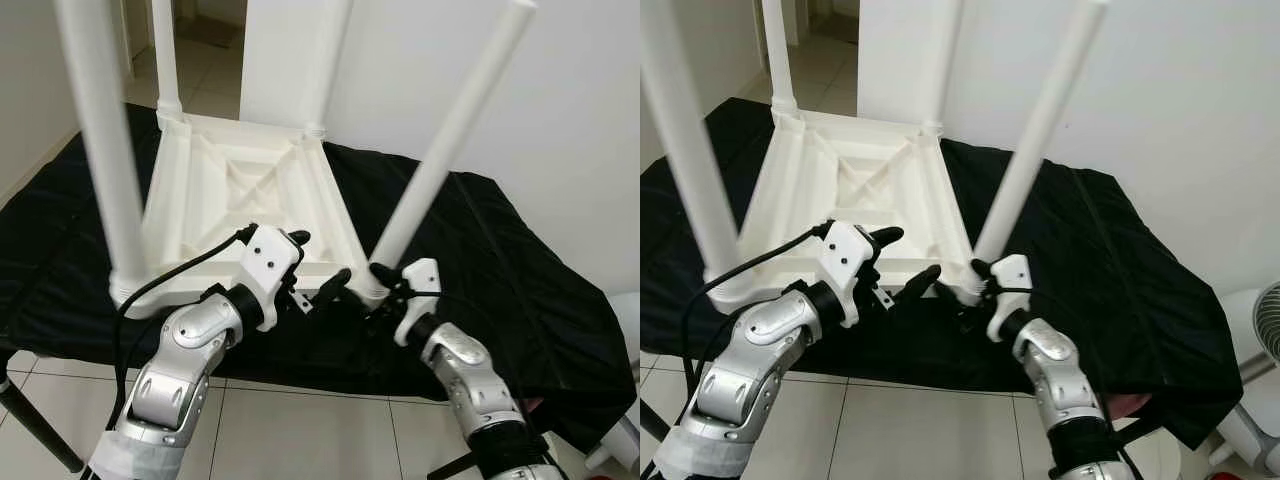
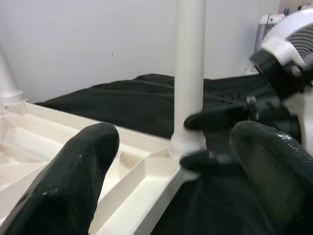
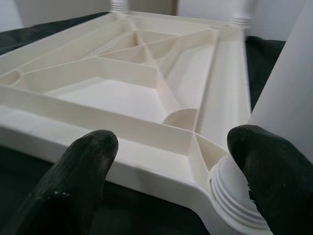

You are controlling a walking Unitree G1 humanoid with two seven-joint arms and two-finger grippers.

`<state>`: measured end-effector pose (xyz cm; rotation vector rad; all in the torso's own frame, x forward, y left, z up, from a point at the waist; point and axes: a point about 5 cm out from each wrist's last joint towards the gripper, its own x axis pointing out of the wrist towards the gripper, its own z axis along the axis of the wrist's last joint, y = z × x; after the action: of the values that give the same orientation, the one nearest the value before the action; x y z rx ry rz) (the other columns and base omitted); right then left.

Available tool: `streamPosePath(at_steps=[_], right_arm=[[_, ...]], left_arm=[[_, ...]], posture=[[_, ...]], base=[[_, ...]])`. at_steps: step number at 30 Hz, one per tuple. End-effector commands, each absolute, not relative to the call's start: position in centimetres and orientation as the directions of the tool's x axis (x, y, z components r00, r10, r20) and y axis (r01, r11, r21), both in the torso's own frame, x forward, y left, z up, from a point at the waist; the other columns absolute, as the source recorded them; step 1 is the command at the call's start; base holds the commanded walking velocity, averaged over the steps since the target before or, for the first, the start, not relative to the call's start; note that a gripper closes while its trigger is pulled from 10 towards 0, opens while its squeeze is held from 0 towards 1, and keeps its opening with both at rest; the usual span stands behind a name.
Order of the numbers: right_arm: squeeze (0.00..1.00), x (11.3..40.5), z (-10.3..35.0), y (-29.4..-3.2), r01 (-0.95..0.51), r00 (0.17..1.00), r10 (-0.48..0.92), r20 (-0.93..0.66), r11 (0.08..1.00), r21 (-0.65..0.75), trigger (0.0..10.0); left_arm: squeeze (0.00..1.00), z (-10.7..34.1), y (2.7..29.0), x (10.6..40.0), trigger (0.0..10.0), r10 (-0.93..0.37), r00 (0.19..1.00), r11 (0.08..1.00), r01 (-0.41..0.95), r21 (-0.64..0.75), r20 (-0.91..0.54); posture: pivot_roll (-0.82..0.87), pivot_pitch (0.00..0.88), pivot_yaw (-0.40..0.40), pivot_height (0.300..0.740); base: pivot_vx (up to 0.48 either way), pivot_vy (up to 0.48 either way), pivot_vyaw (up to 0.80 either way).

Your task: Building children table

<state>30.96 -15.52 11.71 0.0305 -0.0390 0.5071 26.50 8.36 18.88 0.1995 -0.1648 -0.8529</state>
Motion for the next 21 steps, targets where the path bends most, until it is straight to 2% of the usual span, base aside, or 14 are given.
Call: streamPosePath(at_steps=[1, 7, 10, 13, 16, 18, 21], right_arm=[[0.00, 31.2, 12.4, -17.5, -0.405, 0.912, 0.403, 0.070, 0.914, 0.011, 10.0], [0.00, 30.3, 12.2, -19.9, -0.308, 0.948, 0.306, 0.084, 0.951, 0.012, 10.0], [0.00, 30.1, 12.3, -21.9, -0.186, 0.978, 0.184, 0.102, 0.982, 0.014, 10.0], [0.00, 30.1, 12.3, -22.2, -0.170, 0.981, 0.168, 0.102, 0.985, 0.015, 10.0], [0.00, 30.4, 12.6, -23.5, -0.058, 0.991, 0.055, 0.119, 0.998, 0.018, 10.0], [0.00, 30.4, 12.6, -23.5, -0.058, 0.991, 0.055, 0.119, 0.998, 0.018, 10.0], [0.00, 30.3, 12.7, -21.4, -0.172, 0.979, 0.169, 0.117, 0.985, 0.015, 10.0]], left_arm=[[0.00, 19.0, 8.2, 26.5, 10.0, -0.712, 0.698, 0.692, 0.679, 0.247, 0.077], [0.00, 18.8, 8.0, 26.3, 10.0, -0.720, 0.690, 0.684, 0.690, 0.236, 0.068], [0.00, 18.6, 7.8, 26.3, 10.0, -0.726, 0.685, 0.678, 0.698, 0.229, 0.062], [0.00, 18.6, 7.8, 26.3, 10.0, -0.731, 0.680, 0.673, 0.703, 0.229, 0.060], [0.00, 18.3, 7.6, 26.1, 10.0, -0.746, 0.664, 0.652, 0.719, 0.242, 0.037], [0.00, 18.3, 7.6, 26.1, 10.0, -0.746, 0.664, 0.652, 0.719, 0.242, 0.037], [0.00, 18.0, 7.3, 25.5, 10.0, -0.770, 0.638, 0.625, 0.747, 0.229, 0.021]], posture=[[0.07, 0.000, -0.184, 0.740], [0.06, 0.000, -0.180, 0.740], [0.05, 0.000, -0.174, 0.740], [0.05, 0.000, -0.170, 0.740], [0.05, 0.000, -0.169, 0.740], [0.05, 0.000, -0.169, 0.740], [0.05, 0.000, -0.173, 0.740]], base=[[0.000, 0.000, 0.00], [0.000, 0.000, 0.00], [0.000, 0.000, 0.00], [0.000, 0.000, 0.00], [0.000, 0.000, 0.00], [0.000, 0.000, 0.00], [0.000, 0.000, 0.00]])
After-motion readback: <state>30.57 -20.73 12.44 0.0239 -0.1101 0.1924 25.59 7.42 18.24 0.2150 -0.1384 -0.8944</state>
